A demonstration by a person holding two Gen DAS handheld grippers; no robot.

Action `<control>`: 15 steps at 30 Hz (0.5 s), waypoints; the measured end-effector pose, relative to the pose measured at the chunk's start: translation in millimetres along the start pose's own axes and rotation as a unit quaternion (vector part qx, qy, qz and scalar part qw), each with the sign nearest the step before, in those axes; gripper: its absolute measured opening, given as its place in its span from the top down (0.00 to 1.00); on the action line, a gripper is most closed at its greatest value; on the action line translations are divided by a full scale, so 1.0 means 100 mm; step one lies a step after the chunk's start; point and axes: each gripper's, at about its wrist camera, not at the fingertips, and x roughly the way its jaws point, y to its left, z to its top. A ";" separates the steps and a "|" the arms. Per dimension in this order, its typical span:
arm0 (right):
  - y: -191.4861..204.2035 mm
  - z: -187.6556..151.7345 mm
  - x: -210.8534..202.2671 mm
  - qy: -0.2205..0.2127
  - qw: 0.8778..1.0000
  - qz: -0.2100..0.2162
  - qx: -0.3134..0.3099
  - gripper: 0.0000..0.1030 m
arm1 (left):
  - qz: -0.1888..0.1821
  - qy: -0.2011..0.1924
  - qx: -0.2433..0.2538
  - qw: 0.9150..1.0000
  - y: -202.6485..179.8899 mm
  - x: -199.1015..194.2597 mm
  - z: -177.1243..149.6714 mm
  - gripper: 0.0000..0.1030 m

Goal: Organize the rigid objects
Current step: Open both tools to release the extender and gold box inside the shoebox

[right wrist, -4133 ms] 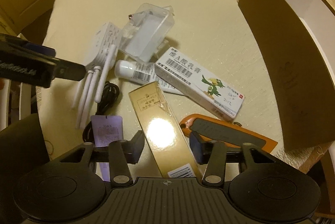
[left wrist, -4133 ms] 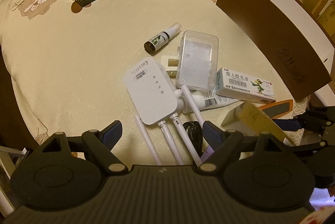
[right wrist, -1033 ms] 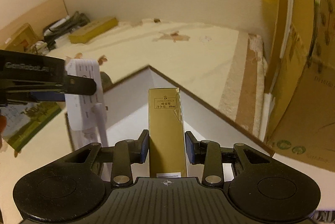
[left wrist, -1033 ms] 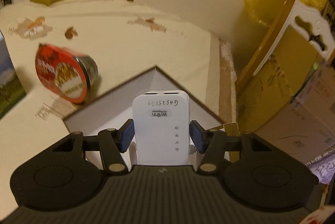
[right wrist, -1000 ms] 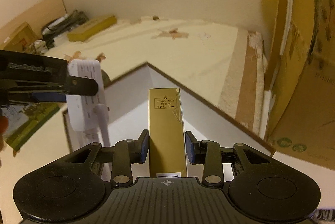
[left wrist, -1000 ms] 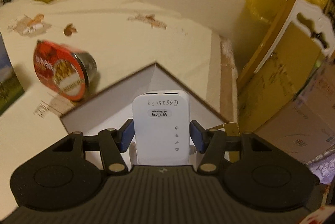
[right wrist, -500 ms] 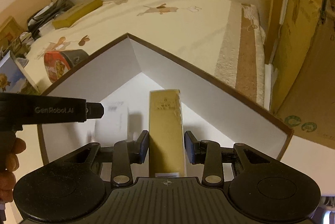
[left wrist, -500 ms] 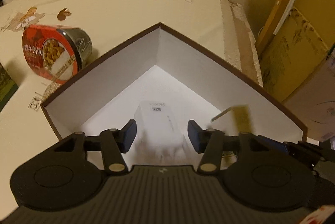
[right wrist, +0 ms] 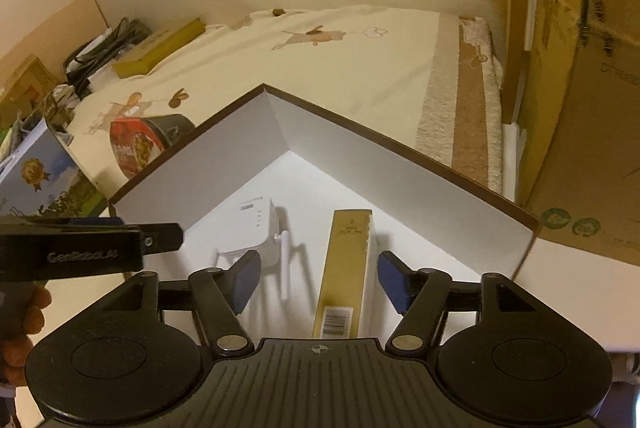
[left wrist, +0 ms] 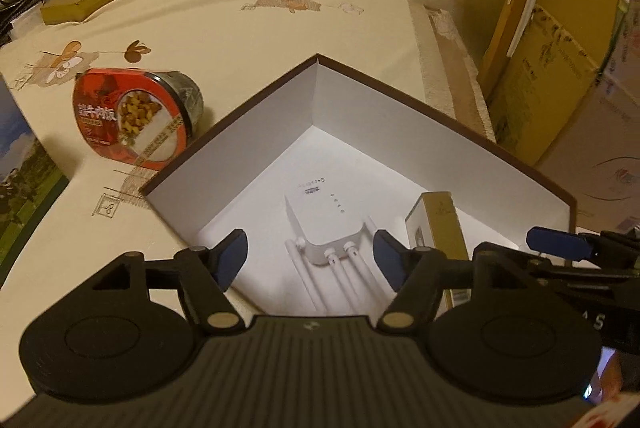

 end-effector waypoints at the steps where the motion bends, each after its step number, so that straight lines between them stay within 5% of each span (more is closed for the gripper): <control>1: 0.01 -0.01 -0.03 -0.001 1.000 0.002 0.001 0.38 | 0.000 -0.001 0.000 1.000 0.02 -0.05 -0.01 0.35; 15: 0.29 -0.08 -0.55 -0.023 1.000 0.002 0.006 0.38 | 0.024 -0.024 0.005 0.999 0.25 -0.81 -0.31 0.30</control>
